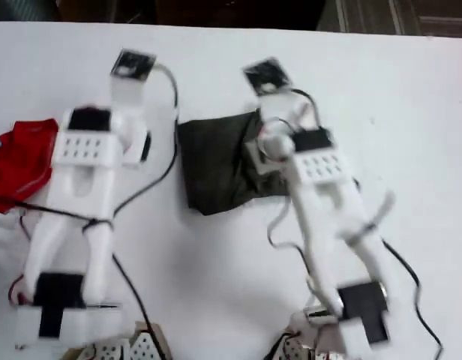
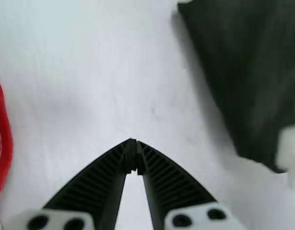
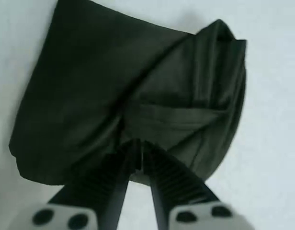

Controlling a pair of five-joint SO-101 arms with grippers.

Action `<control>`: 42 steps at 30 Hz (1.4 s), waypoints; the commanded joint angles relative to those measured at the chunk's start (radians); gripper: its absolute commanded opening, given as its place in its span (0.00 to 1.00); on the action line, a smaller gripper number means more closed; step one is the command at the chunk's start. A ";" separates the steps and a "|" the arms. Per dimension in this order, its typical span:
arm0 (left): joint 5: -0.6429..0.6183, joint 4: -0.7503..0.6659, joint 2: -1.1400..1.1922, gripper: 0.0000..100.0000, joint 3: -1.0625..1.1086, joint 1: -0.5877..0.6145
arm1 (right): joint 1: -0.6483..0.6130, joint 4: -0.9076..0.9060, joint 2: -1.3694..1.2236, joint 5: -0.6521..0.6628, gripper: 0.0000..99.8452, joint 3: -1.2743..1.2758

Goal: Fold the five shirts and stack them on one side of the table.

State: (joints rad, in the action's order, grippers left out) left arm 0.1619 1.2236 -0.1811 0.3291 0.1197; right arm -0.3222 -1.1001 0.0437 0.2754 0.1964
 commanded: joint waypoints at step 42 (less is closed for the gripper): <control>-0.055 0.115 0.540 0.03 -0.558 -0.080 | 0.214 -0.401 -0.354 0.057 0.02 -0.450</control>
State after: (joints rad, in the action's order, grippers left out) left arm 0.1143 1.2743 0.3207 -0.0575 0.0997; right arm -0.1458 -1.4807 -0.3890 0.3230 -0.2179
